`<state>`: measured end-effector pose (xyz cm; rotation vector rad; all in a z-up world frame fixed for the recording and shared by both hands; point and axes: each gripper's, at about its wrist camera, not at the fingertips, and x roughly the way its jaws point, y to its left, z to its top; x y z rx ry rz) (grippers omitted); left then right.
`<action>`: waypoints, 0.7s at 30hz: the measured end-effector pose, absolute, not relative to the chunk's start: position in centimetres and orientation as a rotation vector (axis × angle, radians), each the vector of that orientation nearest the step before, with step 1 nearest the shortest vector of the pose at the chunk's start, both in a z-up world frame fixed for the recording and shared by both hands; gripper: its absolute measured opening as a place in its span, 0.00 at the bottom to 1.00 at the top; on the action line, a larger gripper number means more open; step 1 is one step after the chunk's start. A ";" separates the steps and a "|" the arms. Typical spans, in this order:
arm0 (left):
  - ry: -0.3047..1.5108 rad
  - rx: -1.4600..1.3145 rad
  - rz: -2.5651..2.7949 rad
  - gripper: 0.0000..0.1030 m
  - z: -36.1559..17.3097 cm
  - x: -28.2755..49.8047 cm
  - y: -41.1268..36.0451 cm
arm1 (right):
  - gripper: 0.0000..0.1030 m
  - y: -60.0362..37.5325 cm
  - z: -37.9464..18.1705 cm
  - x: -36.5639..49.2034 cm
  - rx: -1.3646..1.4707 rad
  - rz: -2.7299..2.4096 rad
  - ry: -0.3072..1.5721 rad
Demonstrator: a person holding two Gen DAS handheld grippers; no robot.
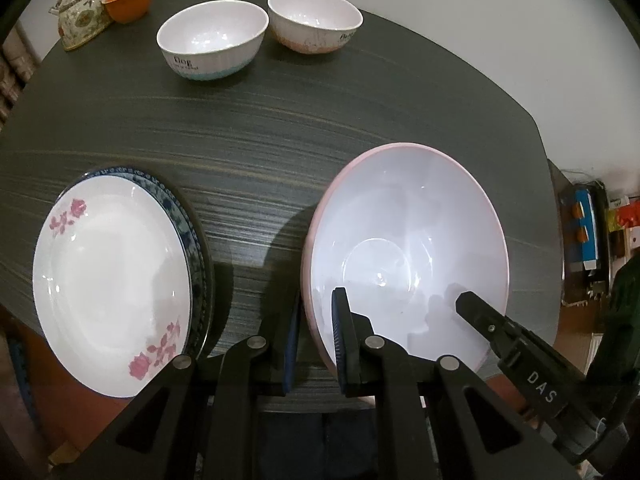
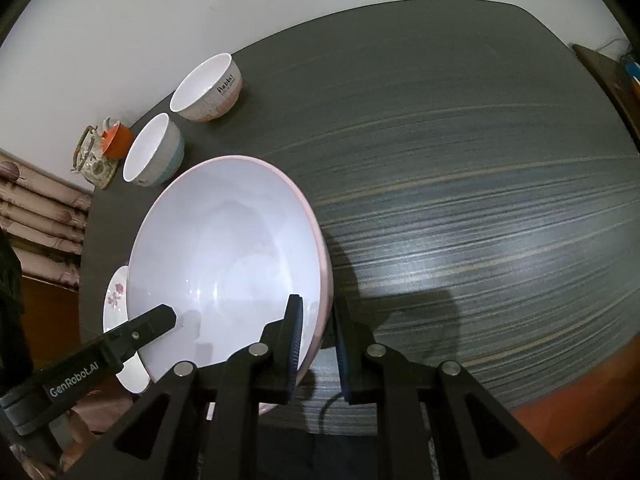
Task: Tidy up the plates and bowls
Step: 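Carry the pink bowl with both tools and lower it onto the plate stack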
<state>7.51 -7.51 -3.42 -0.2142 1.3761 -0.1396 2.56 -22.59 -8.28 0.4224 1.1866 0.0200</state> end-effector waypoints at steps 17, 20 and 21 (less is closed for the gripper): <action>1.390 -0.184 -0.144 0.12 -5.3 7.8 -8.1 | 0.16 -23.0 -9.7 1.9 0.434 0.006 1.204; 1.394 -0.185 -0.138 0.12 -5.6 8.1 -8.1 | 0.18 -23.0 -9.8 1.9 0.435 0.007 1.207; 1.394 -0.184 -0.136 0.12 -5.6 8.1 -8.1 | 0.18 -23.0 -9.8 1.9 0.431 0.006 1.206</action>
